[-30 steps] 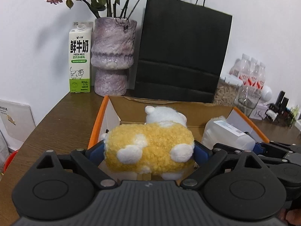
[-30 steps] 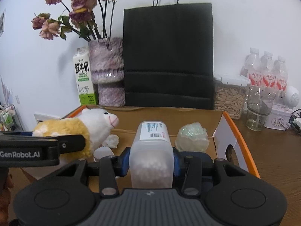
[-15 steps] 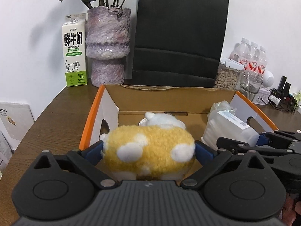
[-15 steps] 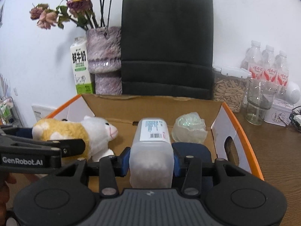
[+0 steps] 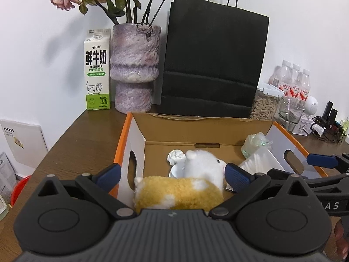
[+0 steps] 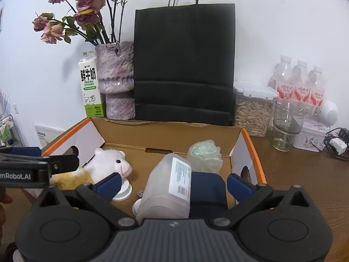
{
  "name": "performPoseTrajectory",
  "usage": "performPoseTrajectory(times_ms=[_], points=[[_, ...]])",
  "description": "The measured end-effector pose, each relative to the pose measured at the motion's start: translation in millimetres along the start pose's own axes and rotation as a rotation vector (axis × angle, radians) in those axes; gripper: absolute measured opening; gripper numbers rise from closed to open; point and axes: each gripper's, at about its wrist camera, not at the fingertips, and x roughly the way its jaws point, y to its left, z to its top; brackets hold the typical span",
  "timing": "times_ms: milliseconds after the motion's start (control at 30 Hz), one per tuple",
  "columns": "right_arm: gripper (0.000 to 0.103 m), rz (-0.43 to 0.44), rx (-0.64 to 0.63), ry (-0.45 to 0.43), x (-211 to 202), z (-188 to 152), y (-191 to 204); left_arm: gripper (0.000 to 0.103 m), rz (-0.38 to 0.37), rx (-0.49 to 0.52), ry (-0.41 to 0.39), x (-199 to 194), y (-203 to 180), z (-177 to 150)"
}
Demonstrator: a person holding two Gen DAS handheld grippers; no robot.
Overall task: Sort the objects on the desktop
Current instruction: 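Carry the sheep with the left gripper while the right carries the bottle into the box, then open both grippers to drop the sheep and bottle into the box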
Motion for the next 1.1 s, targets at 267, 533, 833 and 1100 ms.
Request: performPoseTrajectory(times_ms=[267,533,833,1100], points=[[0.103,0.011,0.0,-0.005,-7.8,0.2,0.3,0.103,0.01,0.016,-0.023,-9.7,-1.4,-1.1],[0.103,0.015,-0.01,-0.029,-26.5,1.2,0.9,0.103,0.033,0.029,-0.049,-29.9,-1.4,-5.1],[0.103,0.027,-0.033,-0.059,-54.7,3.1,5.6,0.103,0.05,0.034,-0.066,-58.7,1.3,-10.0],[0.103,0.036,-0.064,-0.068,-86.6,-4.8,11.0,0.103,0.069,0.036,-0.069,-85.8,-0.7,-22.1]])
